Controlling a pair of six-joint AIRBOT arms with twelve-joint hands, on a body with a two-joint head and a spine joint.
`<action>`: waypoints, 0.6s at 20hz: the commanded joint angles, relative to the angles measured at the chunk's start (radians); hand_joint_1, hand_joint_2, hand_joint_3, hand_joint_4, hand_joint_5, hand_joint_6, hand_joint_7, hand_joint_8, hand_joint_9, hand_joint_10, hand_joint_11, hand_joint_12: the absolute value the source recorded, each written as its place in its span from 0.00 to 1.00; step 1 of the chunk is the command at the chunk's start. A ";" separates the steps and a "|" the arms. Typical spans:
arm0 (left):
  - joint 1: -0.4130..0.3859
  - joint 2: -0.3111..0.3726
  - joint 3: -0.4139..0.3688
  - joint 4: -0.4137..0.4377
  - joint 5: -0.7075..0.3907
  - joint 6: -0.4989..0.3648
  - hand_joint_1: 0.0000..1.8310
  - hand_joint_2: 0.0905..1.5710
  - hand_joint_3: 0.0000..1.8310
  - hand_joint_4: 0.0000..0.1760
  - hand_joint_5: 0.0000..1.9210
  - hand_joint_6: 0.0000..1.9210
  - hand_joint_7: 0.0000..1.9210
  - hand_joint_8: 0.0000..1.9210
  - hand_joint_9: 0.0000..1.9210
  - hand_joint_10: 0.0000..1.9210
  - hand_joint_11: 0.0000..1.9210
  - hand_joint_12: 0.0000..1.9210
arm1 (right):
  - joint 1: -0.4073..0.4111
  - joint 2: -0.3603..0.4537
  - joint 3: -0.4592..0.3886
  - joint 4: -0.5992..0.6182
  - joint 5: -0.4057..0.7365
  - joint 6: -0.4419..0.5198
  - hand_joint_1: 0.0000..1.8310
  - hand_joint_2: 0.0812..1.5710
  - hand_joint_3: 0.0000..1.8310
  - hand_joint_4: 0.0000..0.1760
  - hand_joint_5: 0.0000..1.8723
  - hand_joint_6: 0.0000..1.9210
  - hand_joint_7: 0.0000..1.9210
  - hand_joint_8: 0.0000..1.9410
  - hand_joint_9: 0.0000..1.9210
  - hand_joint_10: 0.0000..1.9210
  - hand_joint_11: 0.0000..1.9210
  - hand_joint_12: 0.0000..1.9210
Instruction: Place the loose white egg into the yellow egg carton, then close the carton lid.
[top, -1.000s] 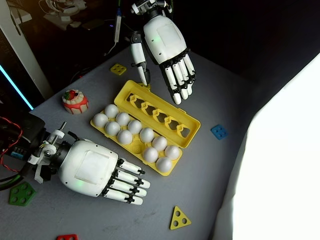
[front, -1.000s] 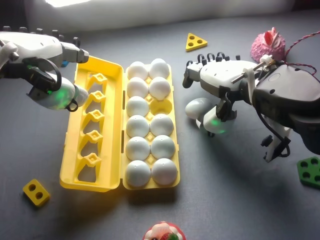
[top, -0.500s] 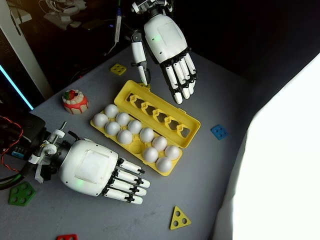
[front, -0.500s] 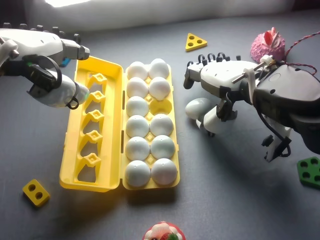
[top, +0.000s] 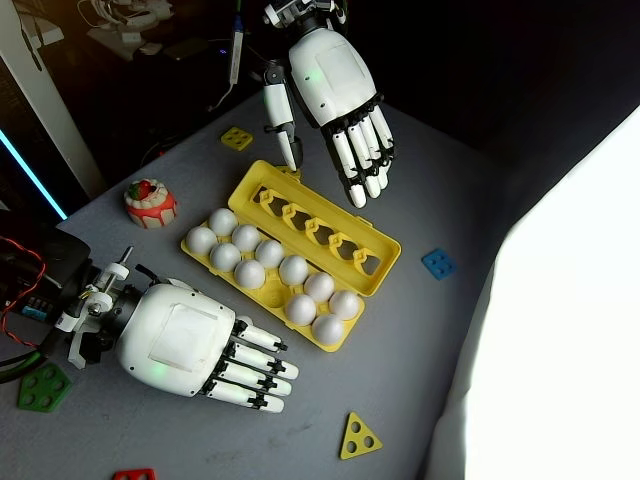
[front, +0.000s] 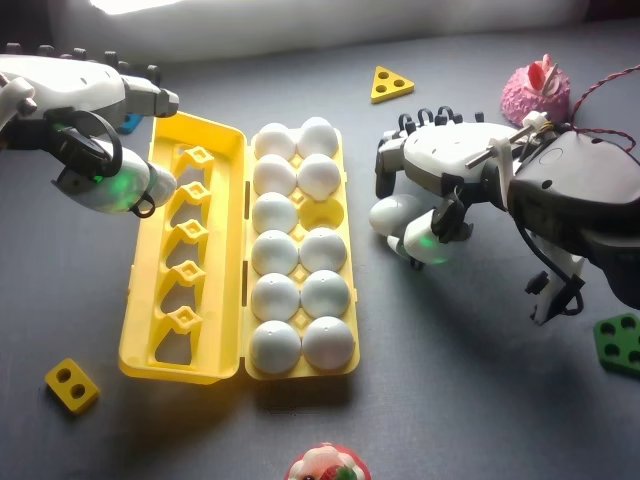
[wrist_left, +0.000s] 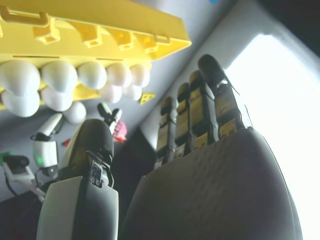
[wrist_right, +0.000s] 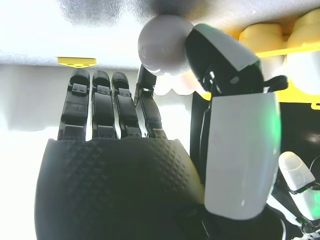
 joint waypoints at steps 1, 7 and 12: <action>-0.009 0.002 0.006 0.045 0.032 0.003 0.23 0.86 0.00 0.25 0.06 0.00 0.07 0.00 0.07 0.00 0.00 0.31 | 0.002 0.001 0.005 -0.042 0.035 0.005 0.54 0.62 0.19 0.00 0.24 0.53 0.08 0.01 0.02 0.01 0.00 0.00; -0.018 0.002 0.013 0.045 0.025 0.003 0.25 0.86 0.00 0.21 0.07 0.01 0.07 0.00 0.07 0.00 0.00 0.37 | 0.001 0.001 0.005 -0.042 0.035 0.006 0.58 0.76 0.00 0.00 0.42 0.68 0.20 0.02 0.07 0.05 0.00 0.00; -0.027 0.002 0.014 0.043 0.020 0.003 0.25 0.86 0.00 0.24 0.07 0.00 0.07 0.00 0.07 0.00 0.00 0.36 | 0.022 0.011 0.005 -0.054 0.011 0.074 0.57 0.78 0.01 0.00 0.39 0.72 0.20 0.01 0.06 0.05 0.00 0.00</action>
